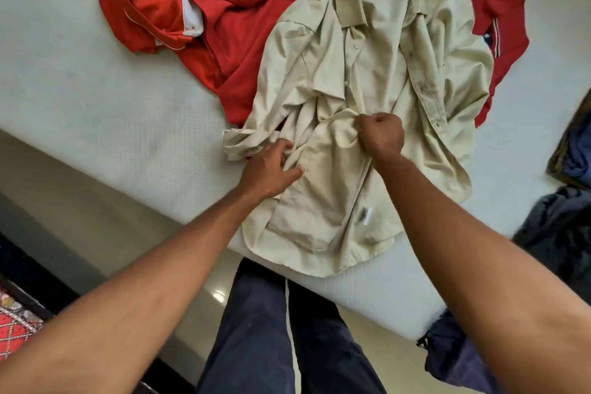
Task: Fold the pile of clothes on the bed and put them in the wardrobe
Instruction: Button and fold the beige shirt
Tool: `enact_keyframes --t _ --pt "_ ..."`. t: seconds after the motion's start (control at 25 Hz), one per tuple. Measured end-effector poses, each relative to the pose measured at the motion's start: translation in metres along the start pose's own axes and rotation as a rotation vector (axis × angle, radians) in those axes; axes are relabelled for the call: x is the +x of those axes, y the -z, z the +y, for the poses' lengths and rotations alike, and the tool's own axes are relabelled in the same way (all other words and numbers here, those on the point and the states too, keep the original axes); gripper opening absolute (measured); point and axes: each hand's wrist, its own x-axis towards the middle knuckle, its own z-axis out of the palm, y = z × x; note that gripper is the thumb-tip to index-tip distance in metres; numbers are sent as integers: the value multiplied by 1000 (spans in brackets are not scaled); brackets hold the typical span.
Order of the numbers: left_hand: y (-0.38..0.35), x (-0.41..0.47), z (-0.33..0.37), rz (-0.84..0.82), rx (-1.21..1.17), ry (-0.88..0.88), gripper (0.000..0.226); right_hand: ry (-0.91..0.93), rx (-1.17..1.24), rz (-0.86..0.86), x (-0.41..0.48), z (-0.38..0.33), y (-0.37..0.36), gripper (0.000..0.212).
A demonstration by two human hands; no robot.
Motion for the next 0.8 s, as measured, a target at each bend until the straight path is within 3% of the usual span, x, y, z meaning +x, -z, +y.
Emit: enact_keyframes --t 0.12,0.28,0.36,0.52,0.6,0.68,0.8 --pt "-23 -4 21 58 172 -196 56 -121 265 138 -8 17 13 13" --pt "-50 1 46 155 89 -129 36 127 256 220 -33 20 18 11" --pt "-53 1 50 165 108 -124 16 153 180 169 -47 8 15 25" --pt "-53 -20 81 116 223 -467 17 53 -104 -51 -43 -5 17 59" --pt "-55 -22 84 124 121 -394 22 27 -171 -95 -32 -5 21 44" --pt "-59 -9 67 298 -5 -189 29 17 -179 -127 -23 -3 26 28" --pt "-54 18 47 346 -181 17 37 35 -113 -149 -6 5 35 22"
